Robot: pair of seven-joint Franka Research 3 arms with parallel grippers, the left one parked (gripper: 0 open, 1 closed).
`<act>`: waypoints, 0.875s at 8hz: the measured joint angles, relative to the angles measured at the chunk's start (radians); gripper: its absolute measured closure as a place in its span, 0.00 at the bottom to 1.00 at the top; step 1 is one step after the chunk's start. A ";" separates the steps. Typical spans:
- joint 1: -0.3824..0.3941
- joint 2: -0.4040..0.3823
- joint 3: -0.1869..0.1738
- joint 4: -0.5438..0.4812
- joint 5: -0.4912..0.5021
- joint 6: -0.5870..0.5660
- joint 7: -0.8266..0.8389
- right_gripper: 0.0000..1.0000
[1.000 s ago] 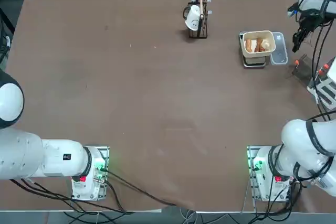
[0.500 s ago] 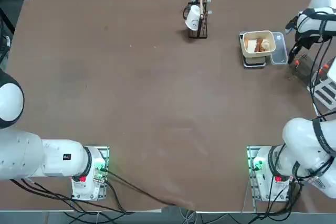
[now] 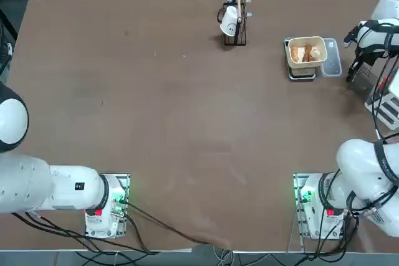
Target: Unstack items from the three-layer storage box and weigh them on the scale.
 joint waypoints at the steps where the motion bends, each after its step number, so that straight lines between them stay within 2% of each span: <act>1: -0.025 0.000 0.000 -0.002 -0.003 -0.002 -0.023 0.99; 7: -0.135 0.000 0.005 -0.003 -0.085 -0.070 -0.057 0.99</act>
